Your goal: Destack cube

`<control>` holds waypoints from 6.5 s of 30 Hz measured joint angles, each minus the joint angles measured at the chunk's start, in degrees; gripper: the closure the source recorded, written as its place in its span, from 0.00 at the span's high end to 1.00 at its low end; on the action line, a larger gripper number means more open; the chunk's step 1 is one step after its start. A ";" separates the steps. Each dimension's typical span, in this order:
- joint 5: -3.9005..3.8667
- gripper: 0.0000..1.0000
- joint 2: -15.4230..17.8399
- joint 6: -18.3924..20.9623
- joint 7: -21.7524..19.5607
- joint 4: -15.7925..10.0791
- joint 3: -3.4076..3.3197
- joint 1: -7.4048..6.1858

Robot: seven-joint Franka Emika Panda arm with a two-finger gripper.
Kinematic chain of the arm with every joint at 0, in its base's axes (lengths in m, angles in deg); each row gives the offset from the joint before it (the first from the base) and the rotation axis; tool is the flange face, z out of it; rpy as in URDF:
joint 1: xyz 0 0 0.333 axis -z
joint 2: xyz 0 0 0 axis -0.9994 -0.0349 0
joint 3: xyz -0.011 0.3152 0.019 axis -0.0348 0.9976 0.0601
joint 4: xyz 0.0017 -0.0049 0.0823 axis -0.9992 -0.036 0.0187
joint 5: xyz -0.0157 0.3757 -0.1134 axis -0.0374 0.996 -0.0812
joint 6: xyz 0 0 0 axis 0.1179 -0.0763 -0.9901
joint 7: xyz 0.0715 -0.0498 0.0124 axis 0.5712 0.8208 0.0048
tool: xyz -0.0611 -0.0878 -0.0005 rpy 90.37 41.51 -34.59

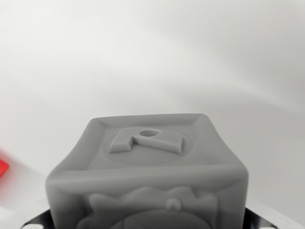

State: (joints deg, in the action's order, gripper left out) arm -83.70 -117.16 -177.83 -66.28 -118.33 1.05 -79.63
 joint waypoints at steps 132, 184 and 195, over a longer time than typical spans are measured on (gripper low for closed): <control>-0.01 1.00 1.16 0.79 0.01 -0.01 -0.60 -0.57; 0.63 1.00 15.89 22.70 0.53 7.22 -0.50 -0.53; 0.64 1.00 16.13 23.73 0.56 7.98 -0.50 -0.53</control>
State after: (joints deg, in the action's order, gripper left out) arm -83.06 -101.03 -154.11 -65.72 -110.34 0.55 -80.15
